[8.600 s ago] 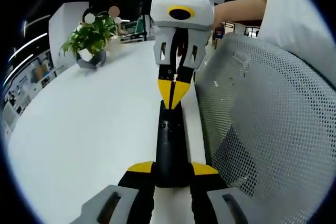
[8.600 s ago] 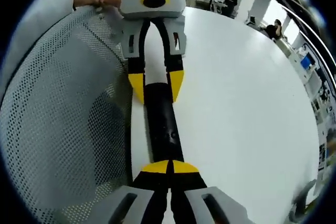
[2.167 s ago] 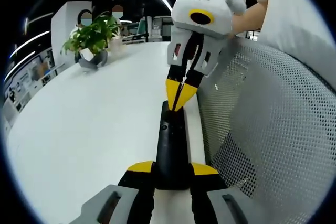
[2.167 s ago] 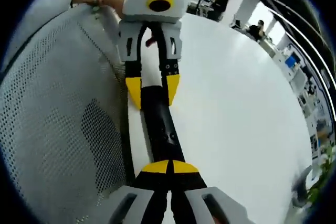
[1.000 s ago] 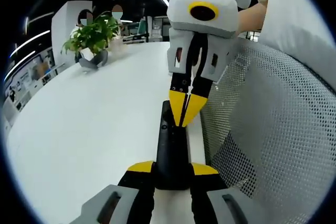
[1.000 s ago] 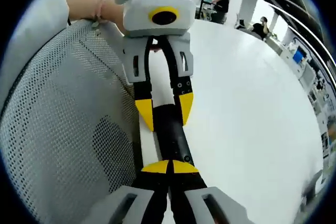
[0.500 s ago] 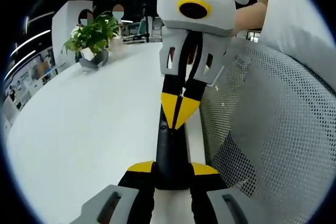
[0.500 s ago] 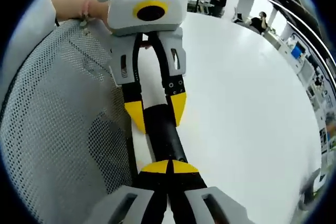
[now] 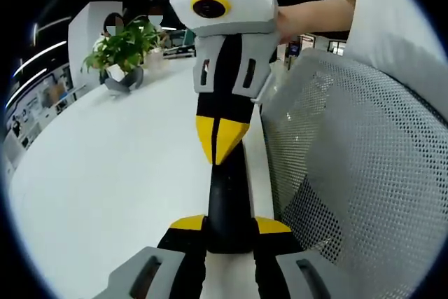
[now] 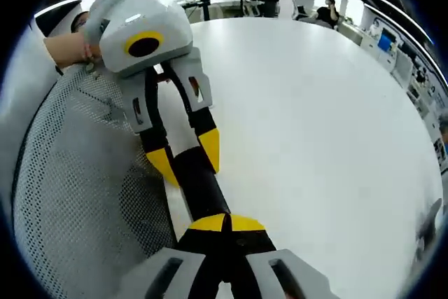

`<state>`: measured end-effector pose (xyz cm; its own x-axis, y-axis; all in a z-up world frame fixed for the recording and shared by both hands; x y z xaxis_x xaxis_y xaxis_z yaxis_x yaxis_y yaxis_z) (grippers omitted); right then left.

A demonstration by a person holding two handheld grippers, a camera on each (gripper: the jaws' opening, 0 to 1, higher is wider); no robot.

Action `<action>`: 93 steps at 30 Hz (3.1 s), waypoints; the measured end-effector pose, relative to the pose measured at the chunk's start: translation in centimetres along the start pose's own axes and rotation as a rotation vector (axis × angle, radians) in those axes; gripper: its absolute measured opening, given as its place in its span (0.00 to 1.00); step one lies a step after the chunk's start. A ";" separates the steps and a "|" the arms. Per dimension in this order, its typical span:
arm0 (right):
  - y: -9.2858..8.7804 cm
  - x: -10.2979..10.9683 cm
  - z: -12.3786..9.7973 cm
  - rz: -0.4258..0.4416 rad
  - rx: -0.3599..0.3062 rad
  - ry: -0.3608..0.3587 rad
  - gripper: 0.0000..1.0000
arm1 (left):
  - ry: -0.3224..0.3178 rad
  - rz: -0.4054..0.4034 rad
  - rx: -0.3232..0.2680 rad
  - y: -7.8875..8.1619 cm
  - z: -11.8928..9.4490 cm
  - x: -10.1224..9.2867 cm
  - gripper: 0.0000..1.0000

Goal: Press the specified remote control buttons in sequence, fully releasing each button before pressing the next.

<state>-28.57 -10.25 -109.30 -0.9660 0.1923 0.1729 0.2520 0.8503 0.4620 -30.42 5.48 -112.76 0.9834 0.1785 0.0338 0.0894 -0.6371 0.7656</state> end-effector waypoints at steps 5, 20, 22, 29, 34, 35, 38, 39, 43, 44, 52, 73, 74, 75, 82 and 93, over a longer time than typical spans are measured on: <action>0.2 0.0 0.2 -0.016 0.020 0.019 0.00 | 0.000 -0.002 -0.001 0.0 0.0 0.0 0.24; 0.8 0.1 0.7 -0.041 0.095 -0.012 0.00 | 0.001 -0.014 -0.002 0.0 0.0 0.0 0.24; 0.5 0.2 0.6 -0.048 0.066 -0.018 0.00 | 0.001 -0.013 -0.001 0.0 0.0 0.0 0.24; 0.4 1.3 0.1 -0.066 -0.027 -0.006 0.00 | 0.001 -0.004 -0.002 0.0 0.0 0.0 0.24; 0.2 1.8 0.9 -0.084 0.021 0.057 0.00 | 0.001 -0.004 -0.001 0.0 0.0 0.0 0.24; 0.4 1.8 0.6 -0.089 0.008 0.043 0.00 | 0.001 -0.003 -0.002 0.0 0.0 0.0 0.24; 0.7 1.7 0.8 -0.108 0.022 0.041 0.00 | 0.000 0.000 -0.001 0.0 0.0 0.0 0.24; 0.8 1.8 0.8 -0.111 0.030 0.036 0.00 | -0.001 0.004 0.001 0.0 0.0 0.0 0.24; 1.1 2.1 1.0 -0.168 0.068 -0.005 0.00 | -0.001 0.008 0.003 0.0 0.1 0.0 0.24; 1.1 2.2 1.0 -0.181 0.075 -0.013 0.00 | -0.001 0.008 0.003 0.0 0.1 0.0 0.24; 0.7 2.3 1.0 -0.120 0.027 -0.043 0.00 | 0.001 0.014 0.007 0.1 0.1 0.0 0.24; 1.3 2.5 1.3 -0.274 0.068 -0.042 0.00 | -0.001 0.008 0.003 0.0 0.0 0.0 0.24; 1.3 2.7 1.4 -0.281 0.073 -0.052 0.00 | -0.001 0.009 0.003 0.0 0.0 0.0 0.24; 1.3 2.7 1.5 -0.284 0.073 -0.059 0.00 | -0.001 0.011 0.003 0.0 0.0 0.0 0.24; 0.8 2.8 1.4 -0.285 0.032 -0.097 0.00 | 0.001 0.011 0.003 0.0 0.0 0.0 0.24; 1.1 2.6 1.5 -0.181 -0.021 -0.006 0.00 | 0.001 0.012 0.004 0.0 0.0 0.0 0.24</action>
<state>-30.89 -8.05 -109.61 -0.9959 0.0401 0.0805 0.0753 0.8609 0.5031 -30.46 5.44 -112.78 0.9843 0.1712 0.0435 0.0780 -0.6420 0.7628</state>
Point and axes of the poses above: the point that each gripper's makers call its tool centre point, and the gripper's own axes: z roughly forward along the fingers, x roughly to its left, y roughly out of its top, the point moved 10 cm from there along -z, roughly backward along the fingers, and after that the axes turned 6 degrees about y, right-handed, at the moved point
